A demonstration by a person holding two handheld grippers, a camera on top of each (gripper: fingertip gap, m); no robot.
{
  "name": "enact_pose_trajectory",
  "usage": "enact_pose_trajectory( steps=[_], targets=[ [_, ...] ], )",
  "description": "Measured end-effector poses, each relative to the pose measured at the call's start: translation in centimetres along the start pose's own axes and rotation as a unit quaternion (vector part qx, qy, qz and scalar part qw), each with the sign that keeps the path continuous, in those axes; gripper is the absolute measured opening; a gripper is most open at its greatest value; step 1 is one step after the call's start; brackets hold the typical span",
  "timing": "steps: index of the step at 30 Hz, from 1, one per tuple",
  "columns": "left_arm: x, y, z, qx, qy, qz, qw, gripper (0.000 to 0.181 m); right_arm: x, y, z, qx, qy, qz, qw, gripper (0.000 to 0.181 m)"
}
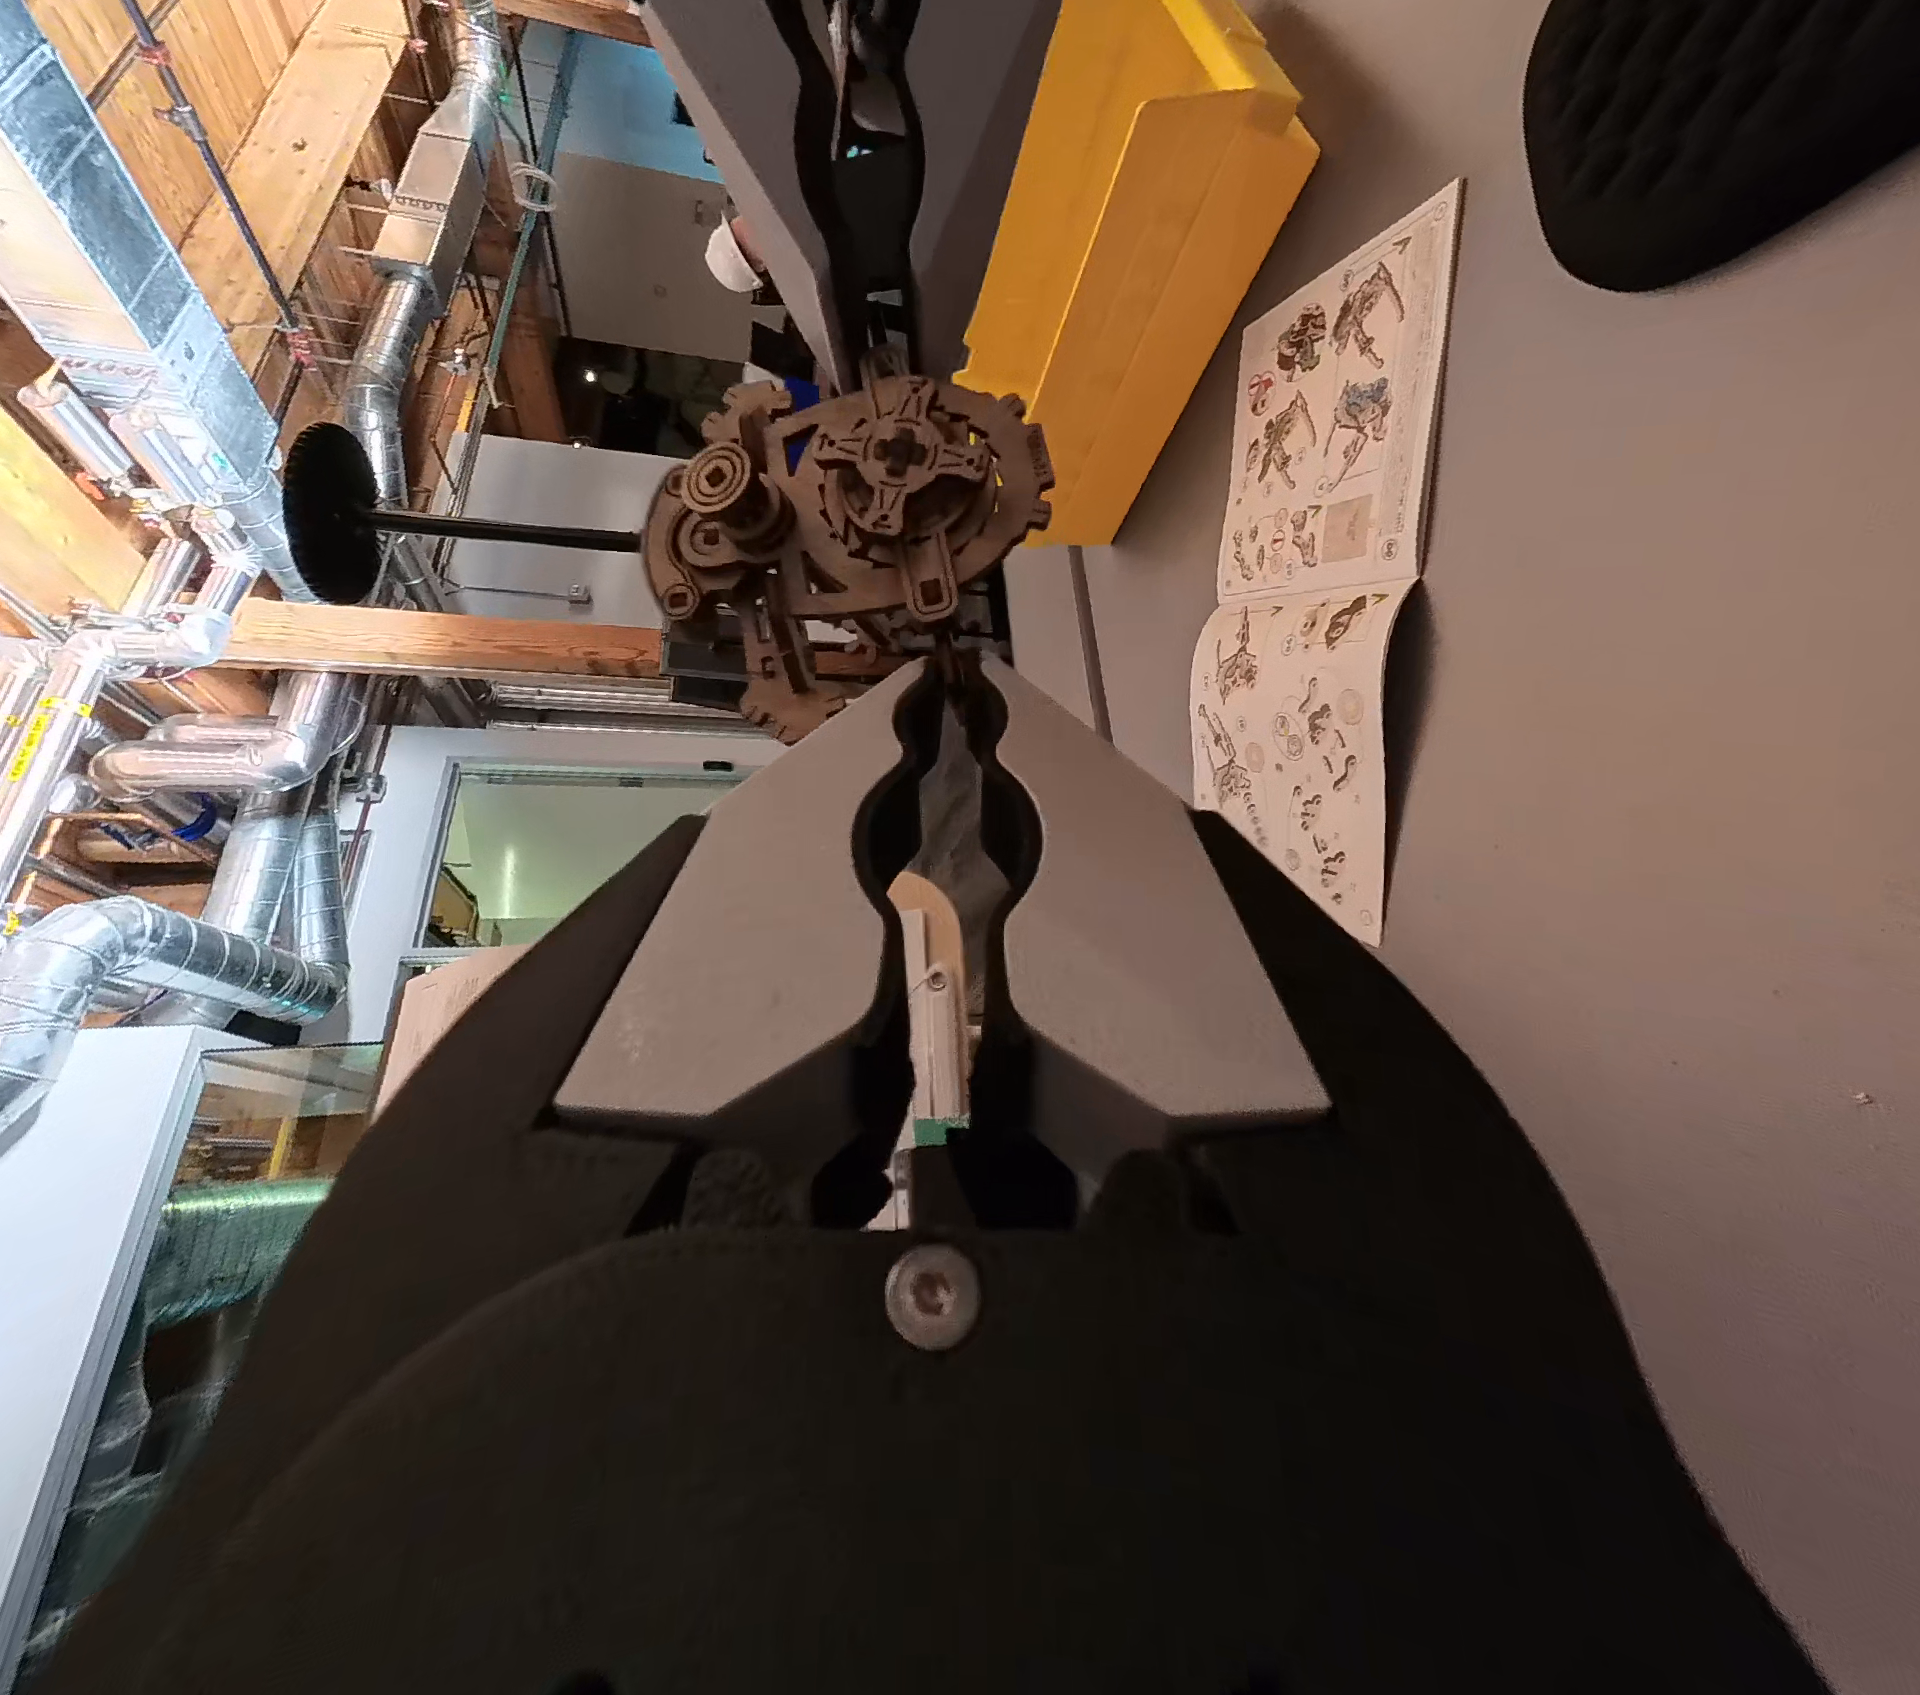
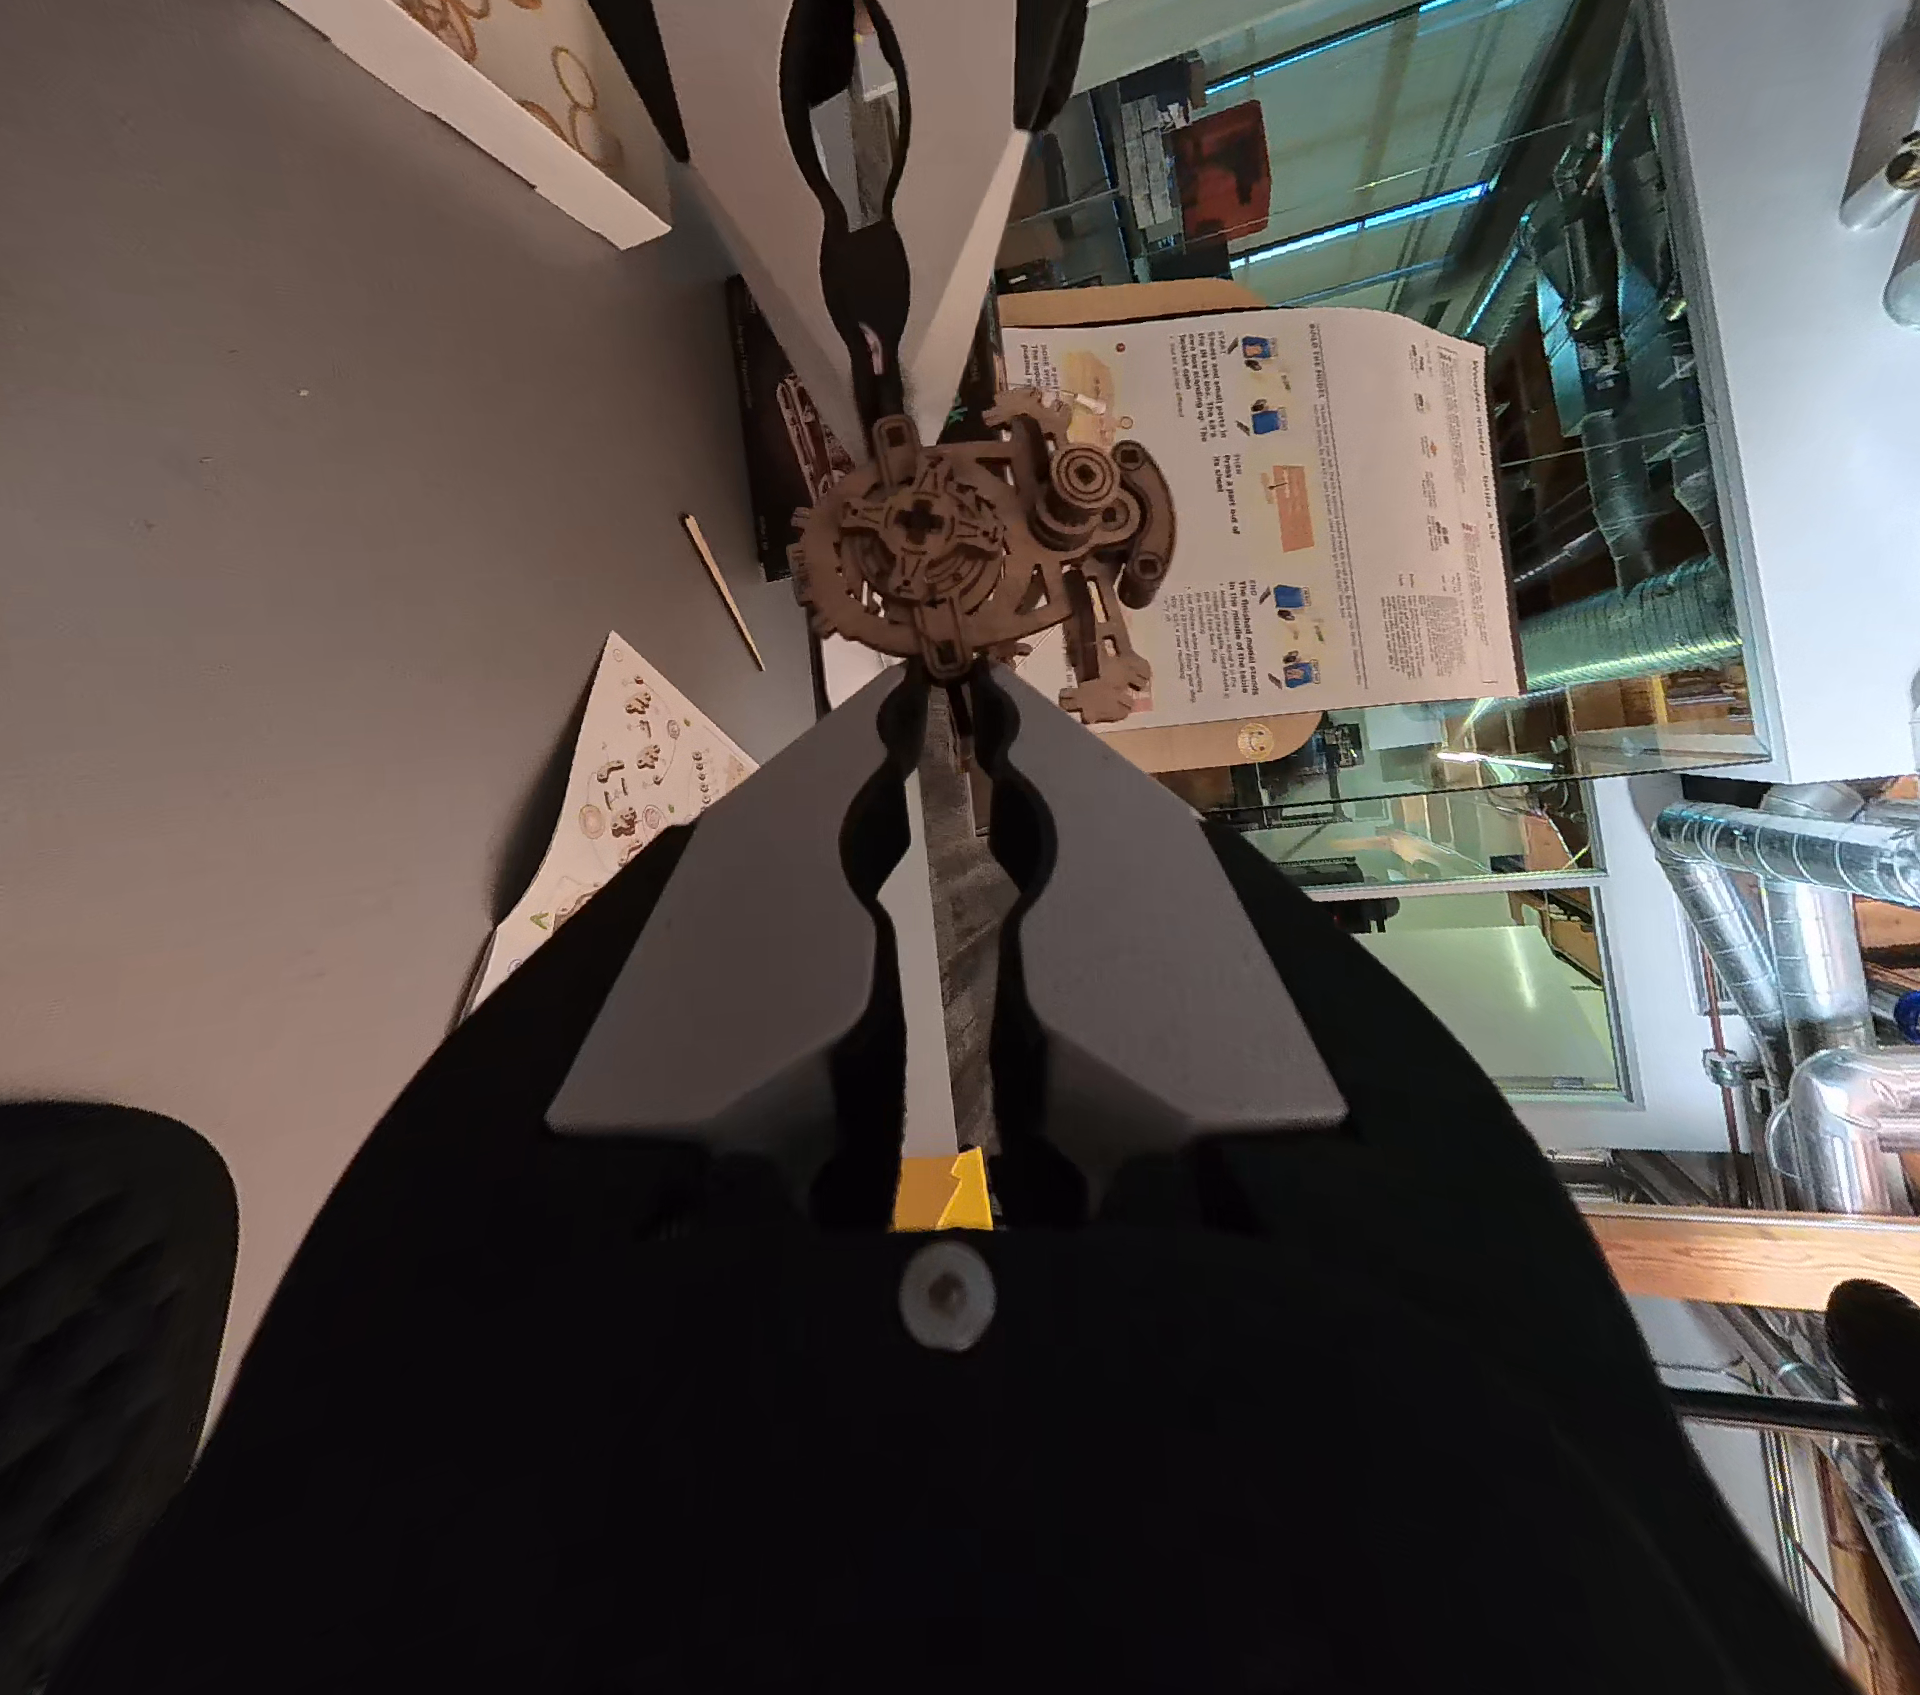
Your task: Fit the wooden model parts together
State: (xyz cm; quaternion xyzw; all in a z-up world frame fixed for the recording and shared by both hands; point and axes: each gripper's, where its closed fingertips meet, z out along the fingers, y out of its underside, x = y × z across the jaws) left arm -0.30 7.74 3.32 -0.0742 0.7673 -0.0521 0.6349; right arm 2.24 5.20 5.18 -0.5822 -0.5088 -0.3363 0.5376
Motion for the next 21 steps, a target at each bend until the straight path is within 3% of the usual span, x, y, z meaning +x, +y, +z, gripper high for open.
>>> enact_pose_trajectory(
  steps=[6,10,13,21],
  targets=[
    [0.0,-0.2,0.0,0.016,0.012,-0.051,0.998,0.002,0.1,0.2,-0.2,-0.002,0.002,0.011,1.0,0.006],
    [-0.6,-0.8,-0.2,0.031,0.015,-0.106,0.994,0.02,0.9,0.5,-0.3,-0.008,0.02,0.039,0.999,0.006],
    [-1.2,-1.6,-0.5,0.055,-0.001,-0.107,0.993,0.013,0.9,0.1,-0.3,0.003,0.016,0.049,0.999,0.006],
    [-0.5,-1.4,-0.7,0.056,0.032,-0.119,0.991,0.006,0.1,-0.5,-0.3,0.021,-0.031,0.072,0.997,0.007]
  ],
)
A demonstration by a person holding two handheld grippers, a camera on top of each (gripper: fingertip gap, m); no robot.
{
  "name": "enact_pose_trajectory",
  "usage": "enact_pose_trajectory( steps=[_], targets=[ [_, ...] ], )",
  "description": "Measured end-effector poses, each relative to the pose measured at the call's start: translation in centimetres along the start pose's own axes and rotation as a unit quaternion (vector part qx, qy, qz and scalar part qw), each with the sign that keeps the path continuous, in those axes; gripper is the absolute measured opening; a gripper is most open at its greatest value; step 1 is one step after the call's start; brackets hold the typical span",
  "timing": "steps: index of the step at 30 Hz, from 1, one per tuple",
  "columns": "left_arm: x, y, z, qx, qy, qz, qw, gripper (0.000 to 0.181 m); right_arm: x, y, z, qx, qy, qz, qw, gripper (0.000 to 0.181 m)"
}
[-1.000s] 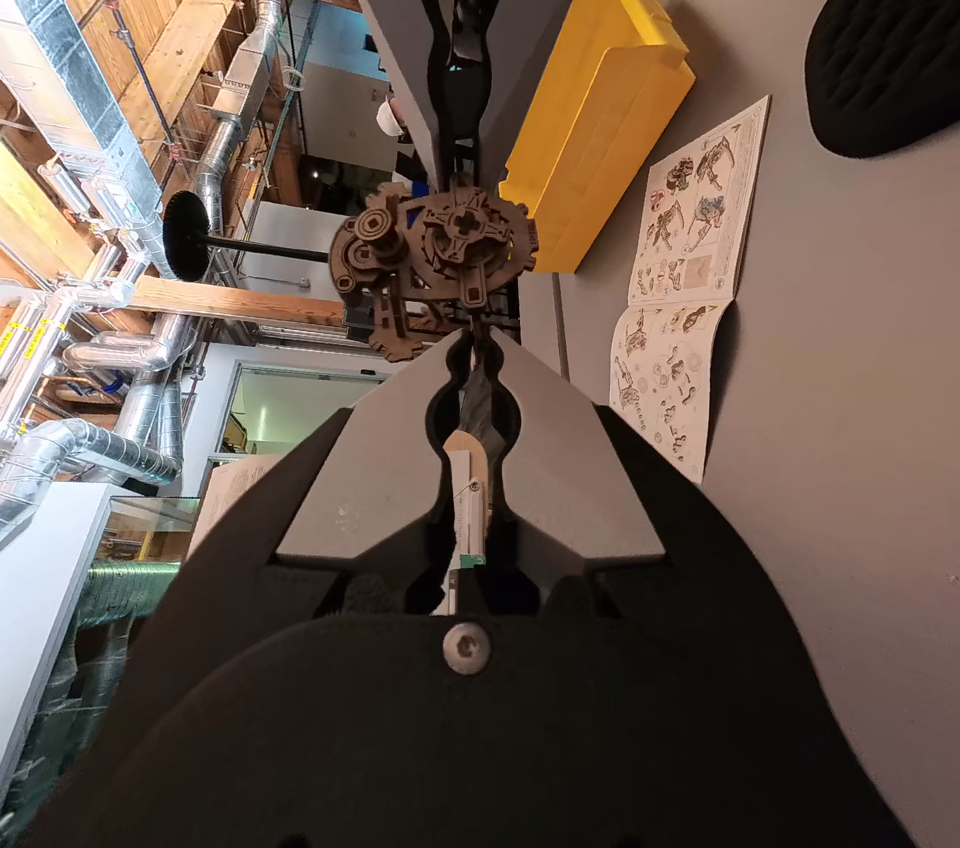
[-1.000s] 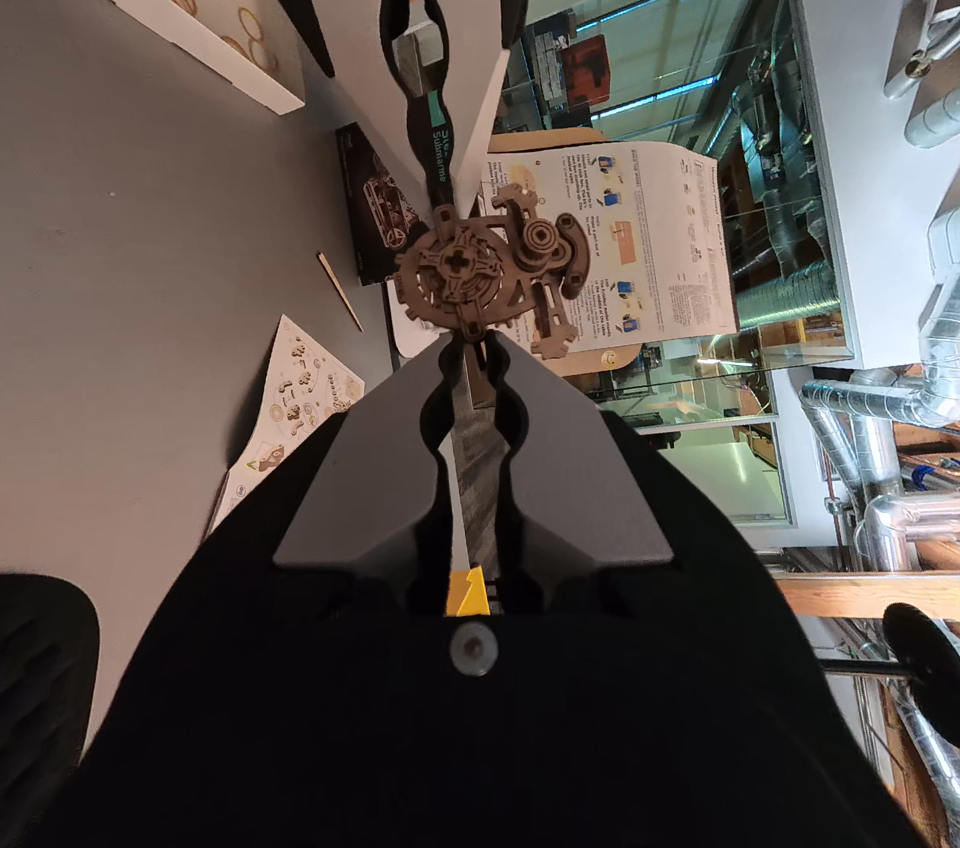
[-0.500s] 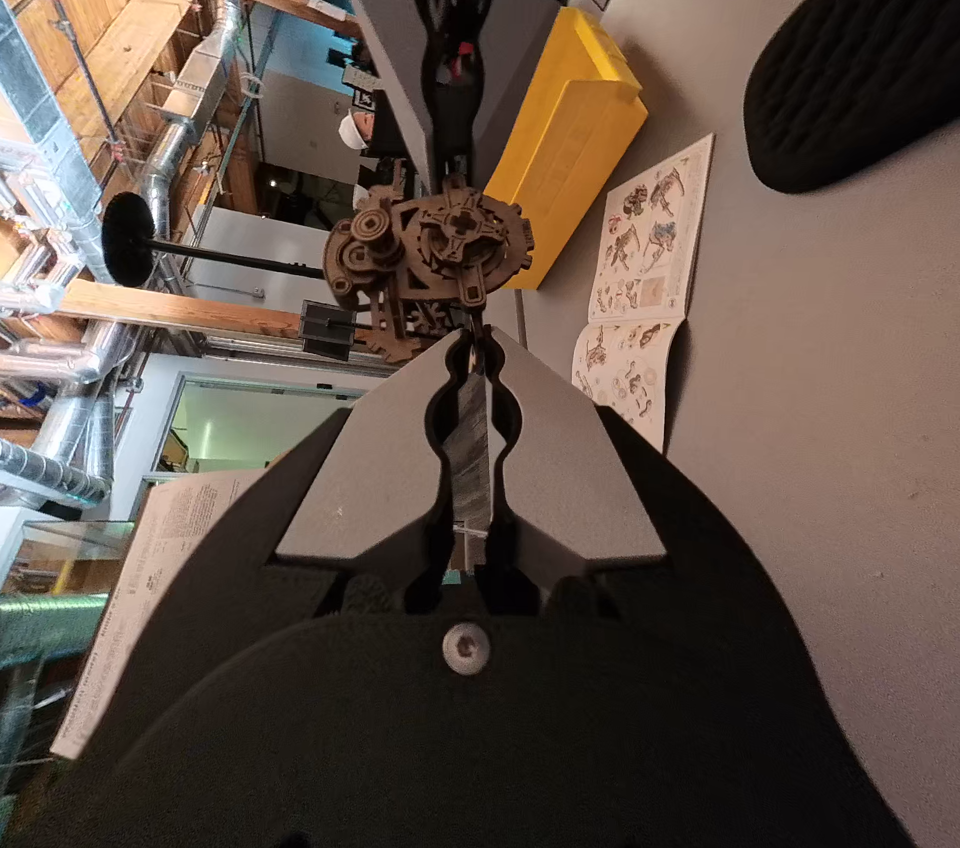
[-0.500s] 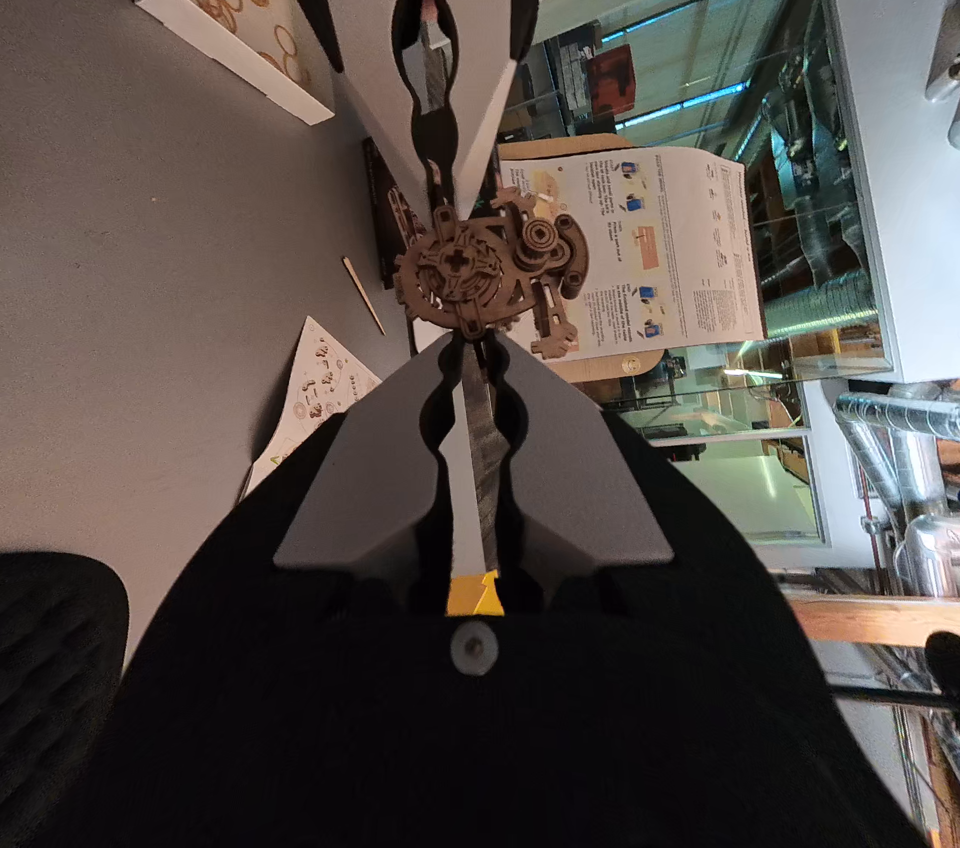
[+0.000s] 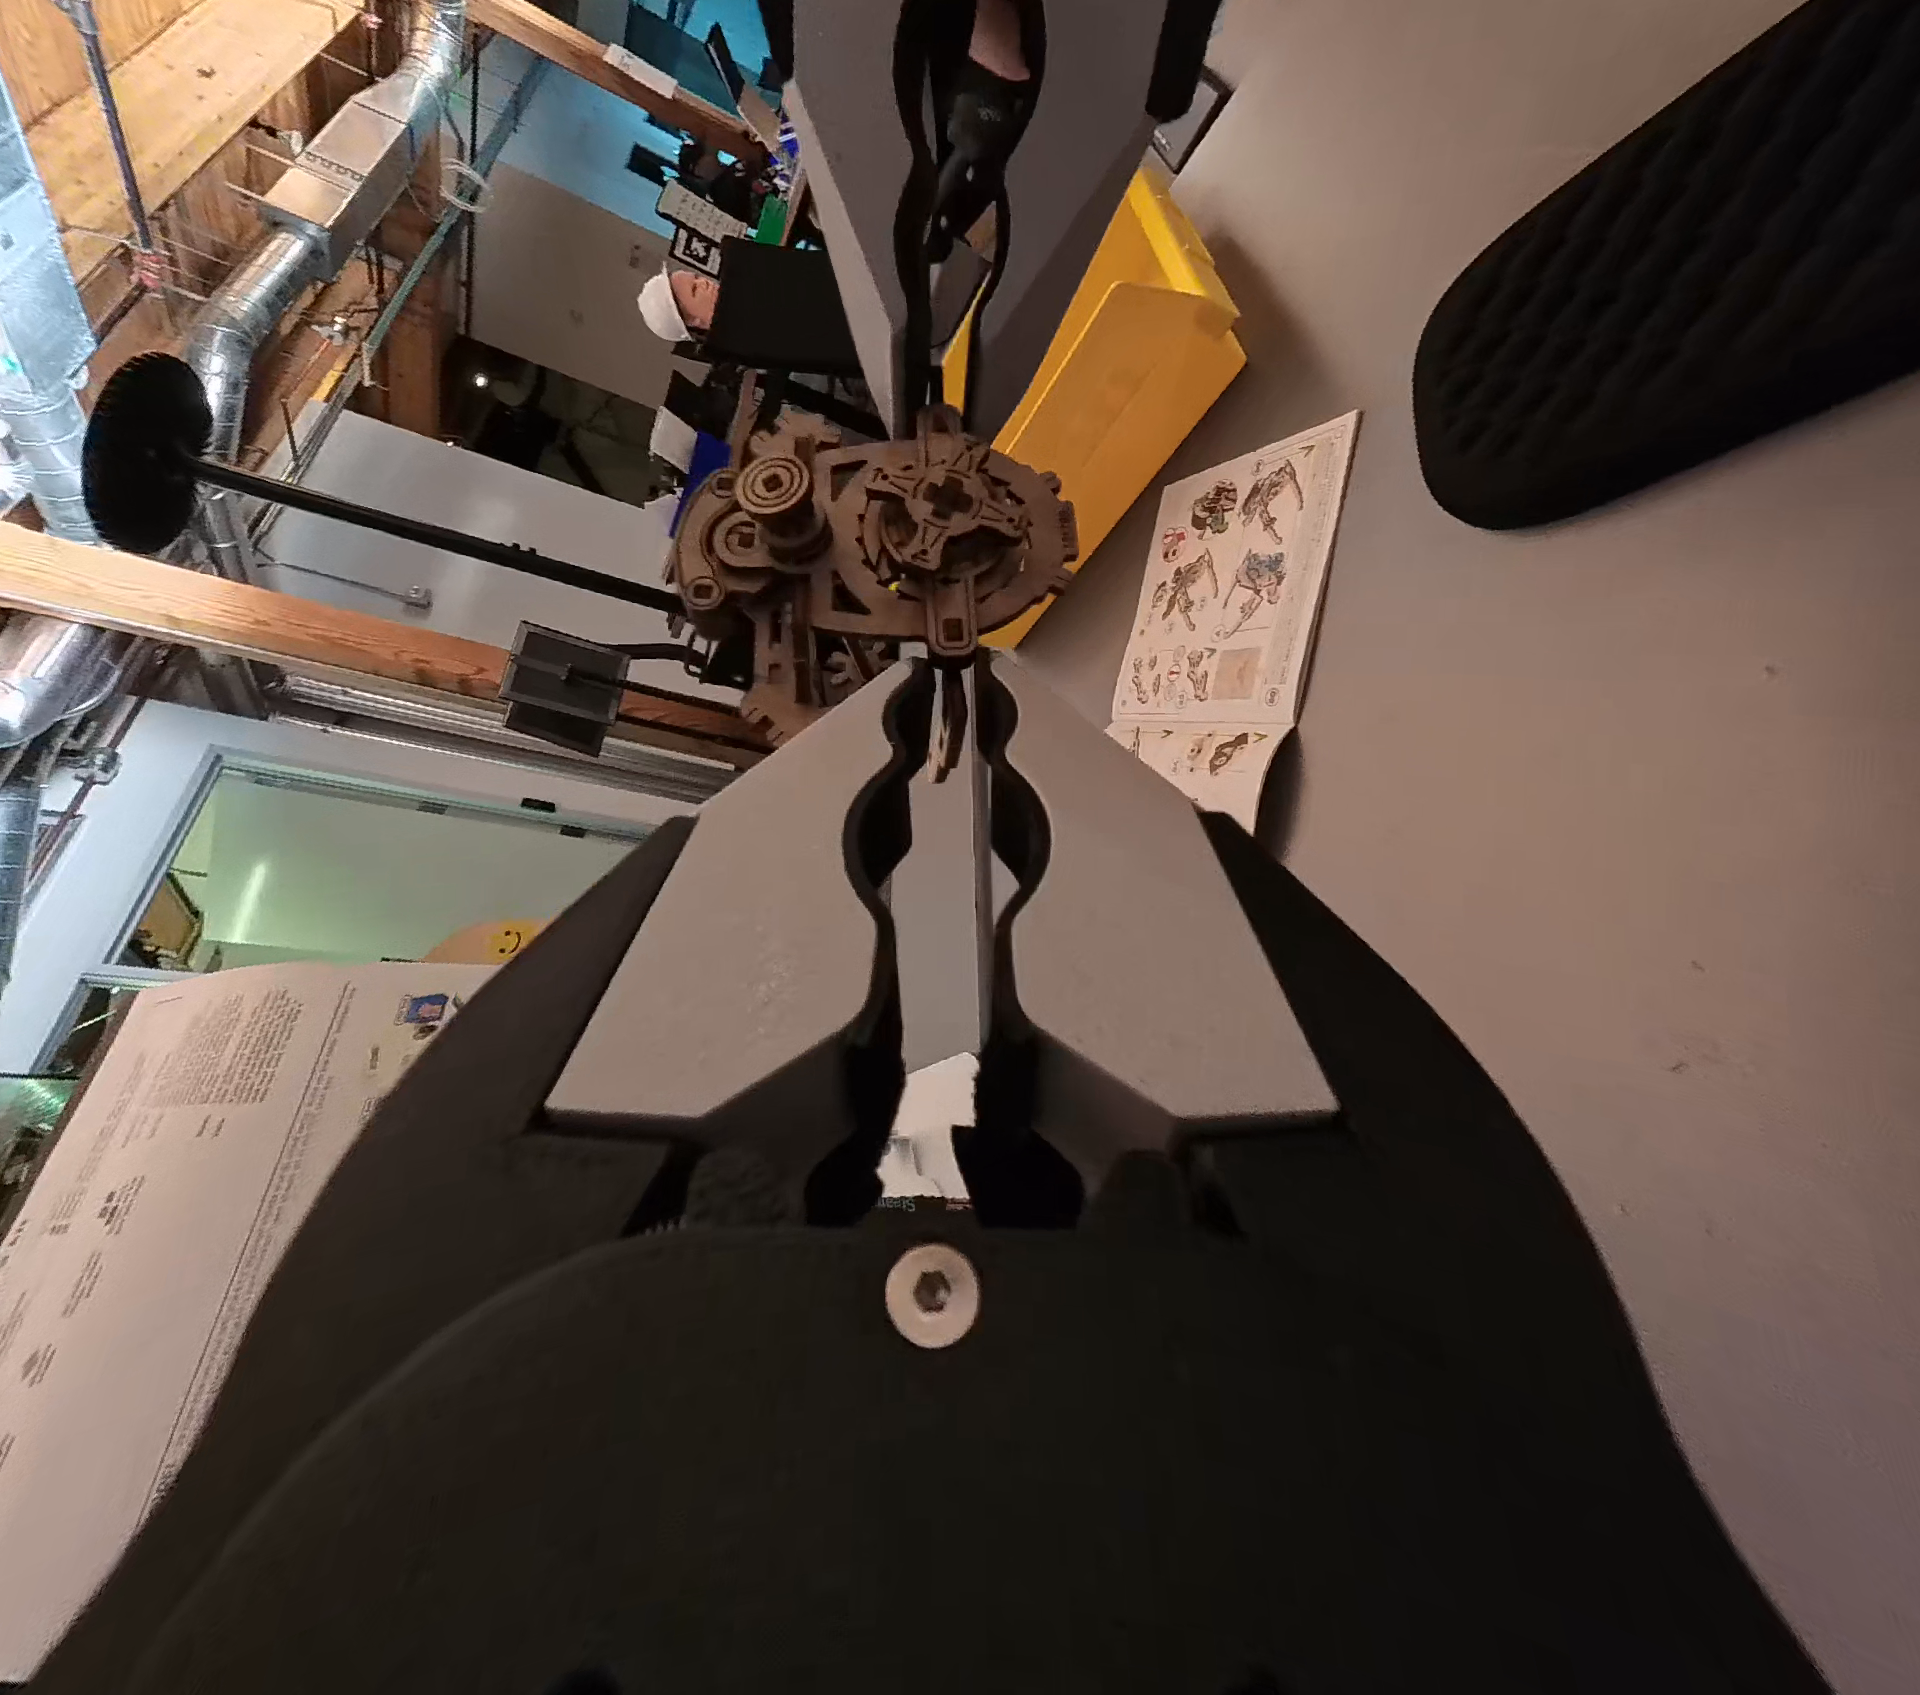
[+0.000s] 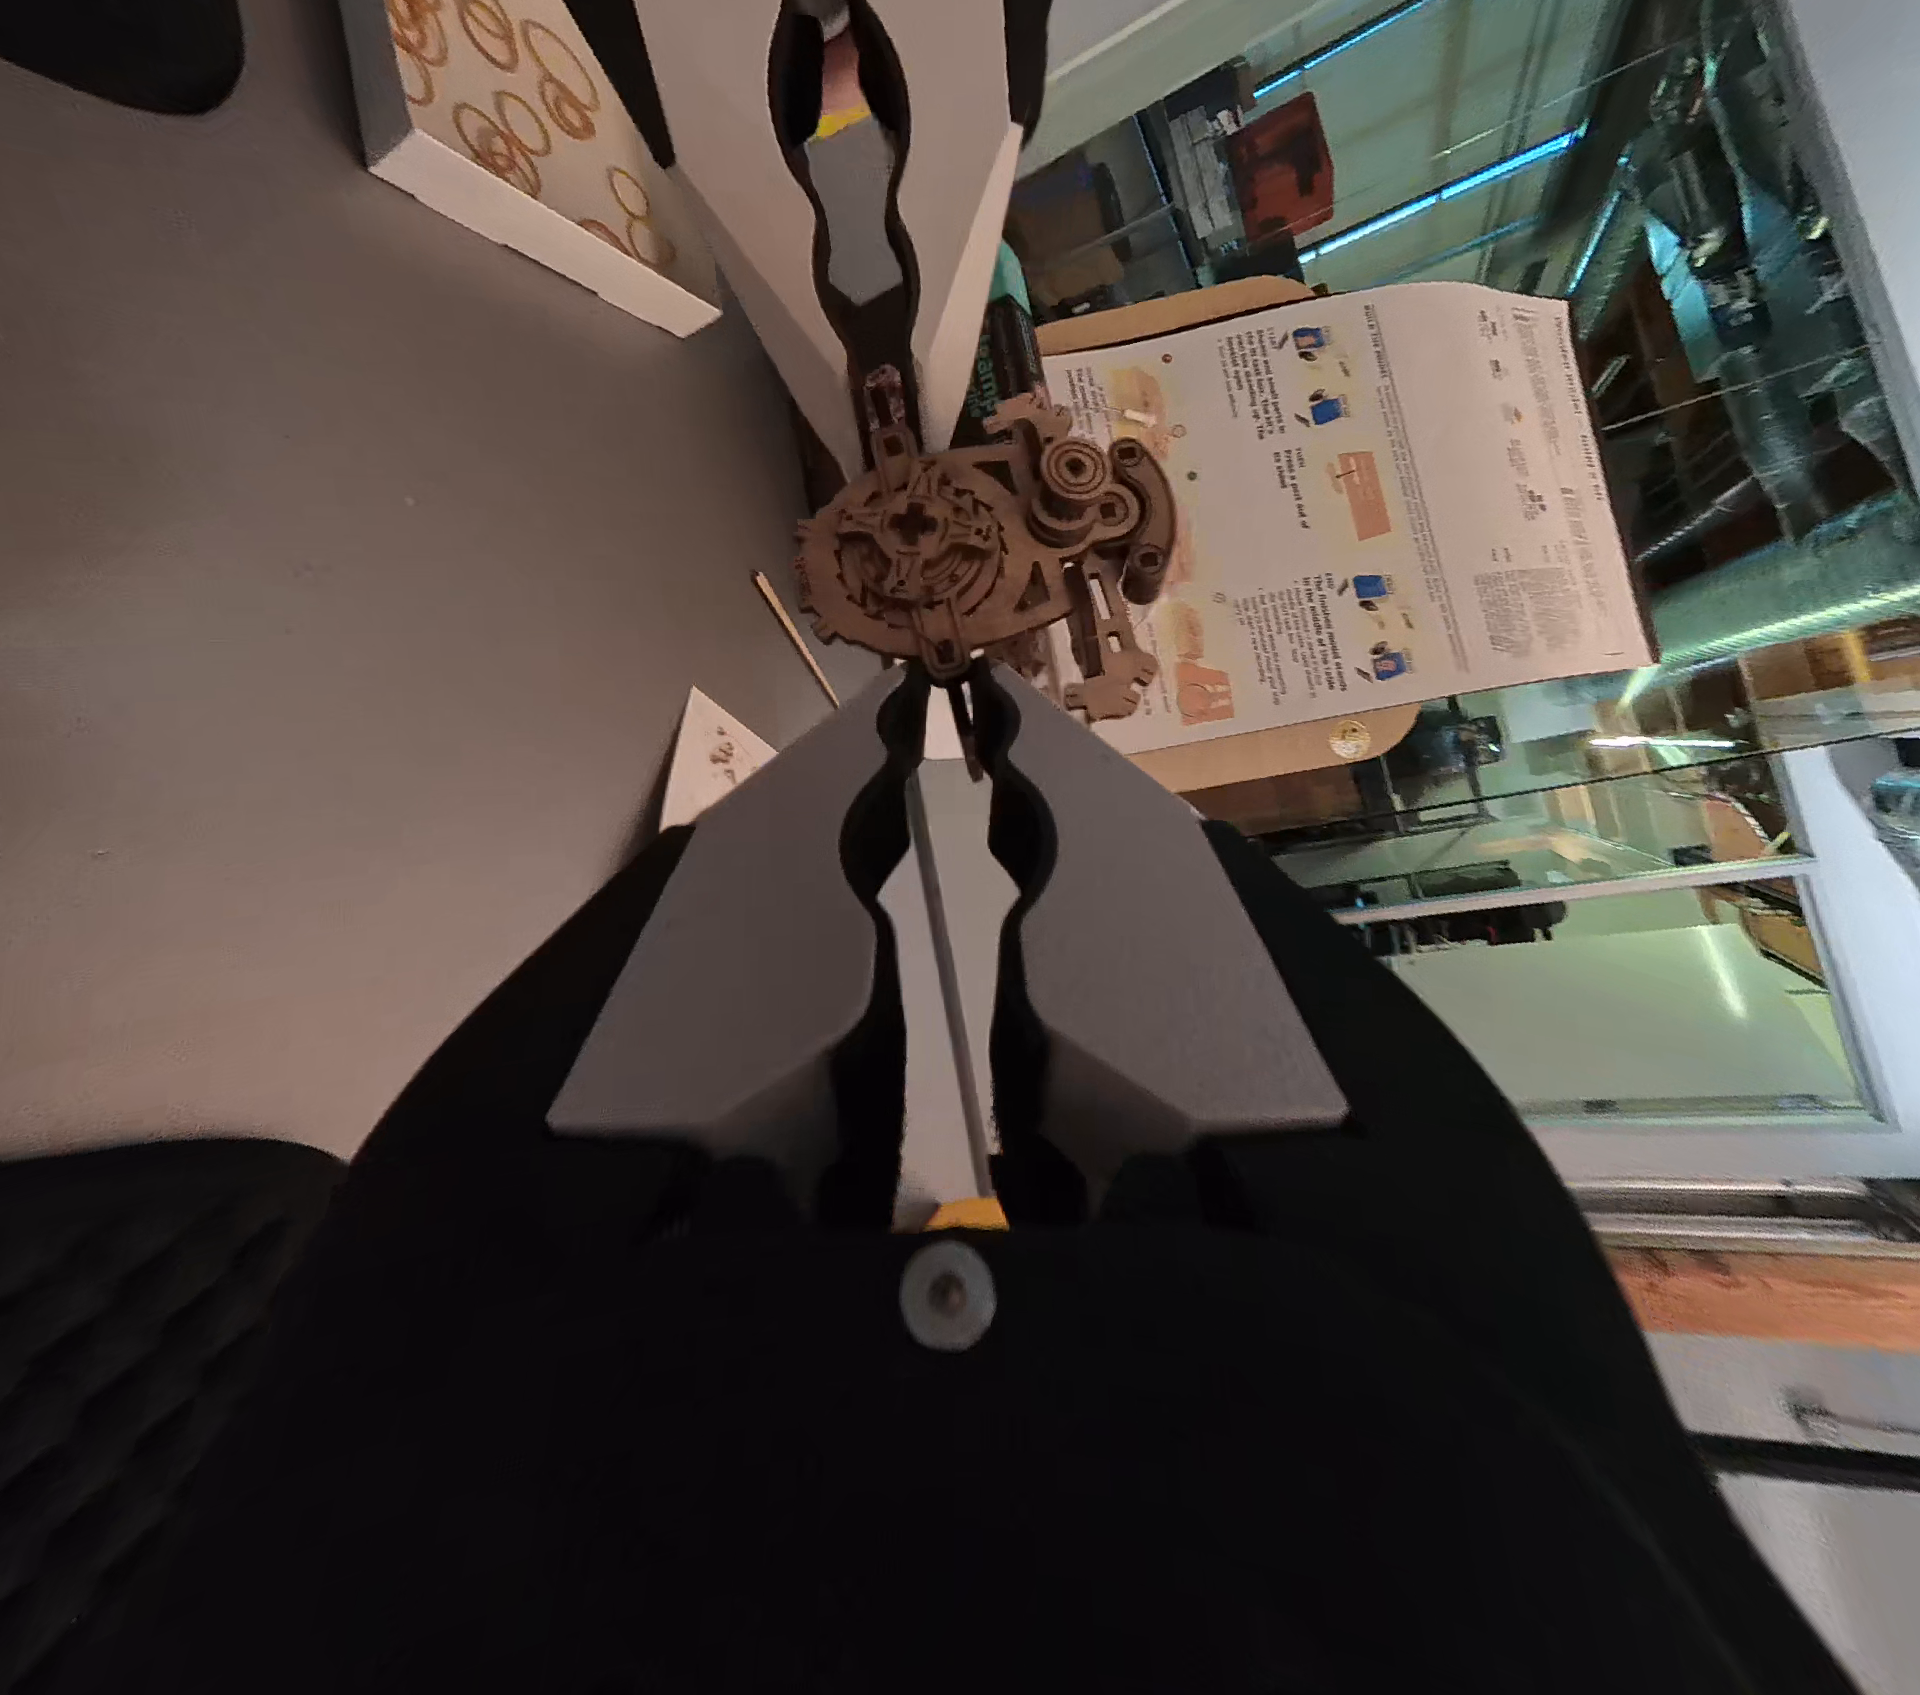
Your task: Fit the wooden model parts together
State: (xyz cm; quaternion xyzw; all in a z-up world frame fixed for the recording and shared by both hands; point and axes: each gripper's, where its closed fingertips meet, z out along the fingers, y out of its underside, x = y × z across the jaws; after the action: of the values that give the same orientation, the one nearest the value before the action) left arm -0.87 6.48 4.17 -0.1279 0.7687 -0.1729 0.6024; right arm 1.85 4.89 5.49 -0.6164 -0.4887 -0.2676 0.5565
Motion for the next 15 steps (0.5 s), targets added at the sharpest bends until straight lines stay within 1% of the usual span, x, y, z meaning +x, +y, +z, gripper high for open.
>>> enact_pose_trajectory(
  steps=[4,9,12,15],
  targets=[
    [0.0,0.0,-0.3,0.003,0.007,-0.01,1.0,0.003,0.1,0.1,-0.1,0.013,-0.023,0.042,0.999,0.006],
    [-0.7,0.0,-0.7,0.026,0.012,-0.065,0.997,0.001,0.3,-0.1,-0.3,0.047,-0.048,0.121,0.99,0.006],
    [-0.8,0.1,-0.6,0.034,0.02,-0.094,0.995,0.001,0.4,-0.3,-0.2,0.057,-0.044,0.121,0.99,0.006],
    [-1.0,0.2,-0.6,0.044,0.03,-0.129,0.99,0.002,0.5,-0.3,-0.1,0.054,-0.021,0.082,0.995,0.006]
  ],
)
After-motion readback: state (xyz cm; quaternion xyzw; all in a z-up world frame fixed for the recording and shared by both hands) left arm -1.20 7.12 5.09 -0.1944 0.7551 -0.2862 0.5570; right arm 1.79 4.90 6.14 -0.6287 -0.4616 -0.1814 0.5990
